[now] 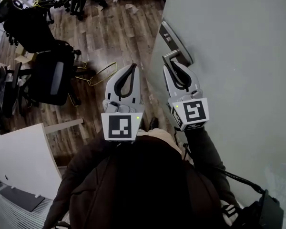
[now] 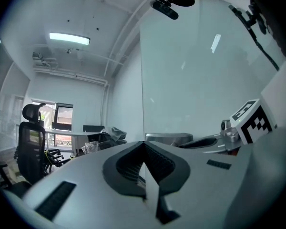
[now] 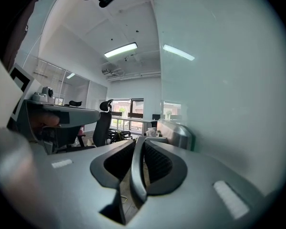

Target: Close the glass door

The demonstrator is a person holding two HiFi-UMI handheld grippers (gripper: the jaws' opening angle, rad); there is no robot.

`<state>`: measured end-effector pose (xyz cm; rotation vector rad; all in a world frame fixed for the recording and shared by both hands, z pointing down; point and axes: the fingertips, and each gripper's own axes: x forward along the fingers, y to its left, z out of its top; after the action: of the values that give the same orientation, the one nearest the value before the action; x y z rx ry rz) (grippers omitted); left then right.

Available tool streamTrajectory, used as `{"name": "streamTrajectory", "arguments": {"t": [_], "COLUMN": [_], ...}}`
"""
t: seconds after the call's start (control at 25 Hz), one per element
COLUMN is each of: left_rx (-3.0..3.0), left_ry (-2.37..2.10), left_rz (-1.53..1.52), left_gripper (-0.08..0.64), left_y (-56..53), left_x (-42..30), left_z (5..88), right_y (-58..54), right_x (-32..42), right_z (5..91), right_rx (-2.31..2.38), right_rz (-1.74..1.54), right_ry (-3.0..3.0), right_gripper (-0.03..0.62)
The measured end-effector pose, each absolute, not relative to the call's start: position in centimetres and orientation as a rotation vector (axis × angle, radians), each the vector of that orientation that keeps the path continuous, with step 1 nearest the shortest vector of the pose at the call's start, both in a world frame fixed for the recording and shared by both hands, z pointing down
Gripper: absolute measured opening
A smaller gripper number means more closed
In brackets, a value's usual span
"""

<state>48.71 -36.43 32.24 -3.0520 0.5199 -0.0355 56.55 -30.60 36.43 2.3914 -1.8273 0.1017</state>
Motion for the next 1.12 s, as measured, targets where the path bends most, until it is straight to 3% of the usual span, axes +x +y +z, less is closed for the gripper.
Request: {"name": "streamTrajectory", "arguments": {"t": [0.6, 1.12], "left_rx": [-3.009, -2.999], "left_ry": [0.863, 0.863], "left_rz": [-0.009, -0.020], "left_gripper": [-0.003, -0.004], "left_y": [-34.6, -35.4], "left_x": [33.8, 23.2], "left_z": [31.6, 32.8], "right_y": [-33.1, -33.4], "right_x": [43.7, 32.2], "right_z": [35.4, 36.3], "right_rx": [2.236, 2.120], "right_rz": [0.091, 0.054], "right_ry": [-2.001, -2.116], "right_gripper": [0.071, 0.069]}}
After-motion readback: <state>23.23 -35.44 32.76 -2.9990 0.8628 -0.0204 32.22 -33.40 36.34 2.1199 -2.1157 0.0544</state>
